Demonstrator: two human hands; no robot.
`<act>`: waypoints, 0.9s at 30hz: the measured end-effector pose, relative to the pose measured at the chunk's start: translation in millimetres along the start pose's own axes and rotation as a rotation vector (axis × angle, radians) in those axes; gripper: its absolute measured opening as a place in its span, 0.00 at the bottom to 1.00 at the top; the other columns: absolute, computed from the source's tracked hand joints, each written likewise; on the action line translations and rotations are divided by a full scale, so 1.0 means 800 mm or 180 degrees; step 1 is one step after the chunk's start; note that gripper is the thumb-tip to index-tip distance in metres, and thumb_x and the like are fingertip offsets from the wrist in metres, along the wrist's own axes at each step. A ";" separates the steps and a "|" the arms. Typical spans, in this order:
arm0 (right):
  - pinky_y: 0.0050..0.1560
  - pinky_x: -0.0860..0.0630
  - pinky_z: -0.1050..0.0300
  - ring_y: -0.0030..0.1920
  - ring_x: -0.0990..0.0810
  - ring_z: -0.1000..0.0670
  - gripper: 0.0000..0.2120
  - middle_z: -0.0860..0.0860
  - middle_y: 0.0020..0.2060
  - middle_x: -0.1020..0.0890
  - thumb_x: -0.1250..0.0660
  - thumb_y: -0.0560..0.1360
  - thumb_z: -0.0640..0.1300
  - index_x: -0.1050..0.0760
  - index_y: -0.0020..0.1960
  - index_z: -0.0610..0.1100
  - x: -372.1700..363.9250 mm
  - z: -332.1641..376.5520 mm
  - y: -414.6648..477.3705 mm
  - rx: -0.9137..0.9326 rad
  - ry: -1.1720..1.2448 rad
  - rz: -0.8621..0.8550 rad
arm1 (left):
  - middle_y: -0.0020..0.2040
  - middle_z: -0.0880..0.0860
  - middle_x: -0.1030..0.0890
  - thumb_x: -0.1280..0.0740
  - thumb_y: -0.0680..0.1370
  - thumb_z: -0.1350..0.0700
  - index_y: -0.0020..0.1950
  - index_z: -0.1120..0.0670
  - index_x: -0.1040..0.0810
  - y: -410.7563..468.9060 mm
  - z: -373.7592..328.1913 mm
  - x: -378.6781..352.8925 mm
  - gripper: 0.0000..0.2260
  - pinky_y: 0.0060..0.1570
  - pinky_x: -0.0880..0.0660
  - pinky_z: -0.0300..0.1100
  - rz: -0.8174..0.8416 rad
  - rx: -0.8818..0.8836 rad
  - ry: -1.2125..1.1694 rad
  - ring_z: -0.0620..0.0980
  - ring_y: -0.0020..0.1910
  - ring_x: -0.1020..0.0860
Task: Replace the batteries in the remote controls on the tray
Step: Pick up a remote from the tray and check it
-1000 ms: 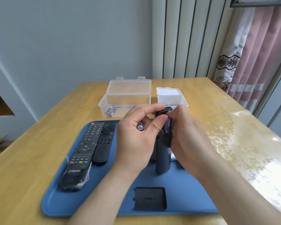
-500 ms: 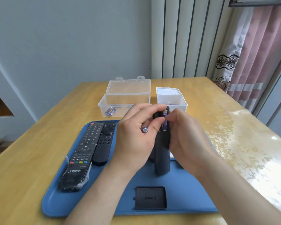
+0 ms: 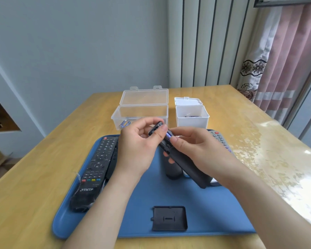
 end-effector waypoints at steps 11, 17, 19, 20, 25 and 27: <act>0.29 0.29 0.67 0.29 0.19 0.51 0.04 0.47 0.36 0.14 0.31 0.78 0.42 0.18 0.49 0.47 0.028 0.007 -0.007 -0.0178 -0.0595 -0.0343 | 0.50 0.44 0.25 0.29 0.73 0.50 0.56 0.43 0.21 0.008 0.002 0.026 0.12 0.45 0.31 0.32 -0.0423 -0.0591 0.1895 0.39 0.46 0.27; 0.32 0.26 0.58 0.28 0.19 0.51 0.04 0.47 0.32 0.17 0.32 0.77 0.44 0.18 0.46 0.49 0.027 0.010 -0.005 0.0177 -0.1110 -0.0525 | 0.48 0.41 0.24 0.29 0.72 0.47 0.59 0.43 0.20 0.003 -0.005 0.021 0.15 0.43 0.27 0.39 -0.0450 -0.0705 0.2397 0.42 0.47 0.26; 0.30 0.27 0.59 0.29 0.19 0.49 0.04 0.47 0.31 0.18 0.32 0.77 0.44 0.19 0.46 0.49 0.025 0.014 -0.006 0.0301 -0.1264 -0.0563 | 0.48 0.43 0.21 0.28 0.71 0.47 0.58 0.43 0.20 0.003 -0.007 0.023 0.15 0.41 0.27 0.40 -0.0530 -0.0723 0.2438 0.44 0.45 0.25; 0.30 0.27 0.57 0.30 0.20 0.48 0.04 0.47 0.30 0.19 0.32 0.77 0.44 0.19 0.46 0.49 0.024 0.016 -0.006 0.0359 -0.1325 -0.0581 | 0.48 0.43 0.21 0.29 0.70 0.46 0.58 0.43 0.19 0.003 -0.008 0.025 0.16 0.41 0.27 0.40 -0.0569 -0.0734 0.2435 0.44 0.44 0.25; 0.34 0.27 0.52 0.32 0.23 0.49 0.04 0.50 0.28 0.22 0.33 0.77 0.45 0.19 0.47 0.49 0.020 0.021 -0.009 0.0526 -0.1553 -0.0617 | 0.46 0.43 0.18 0.31 0.67 0.44 0.56 0.43 0.18 0.005 -0.011 0.030 0.18 0.42 0.27 0.40 -0.0606 -0.0700 0.2326 0.44 0.45 0.23; 0.32 0.29 0.56 0.30 0.26 0.51 0.05 0.52 0.26 0.25 0.33 0.77 0.45 0.19 0.47 0.47 0.018 0.023 -0.009 0.0557 -0.1667 -0.0622 | 0.46 0.43 0.18 0.32 0.67 0.44 0.56 0.43 0.18 0.004 -0.013 0.030 0.17 0.39 0.29 0.38 -0.0616 -0.0725 0.2367 0.44 0.42 0.25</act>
Point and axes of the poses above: each hand's wrist, its own y-axis towards the middle knuckle, its own x-axis out of the back of the hand, z = x × y, the point moved 6 cm from there along y, towards the middle knuckle
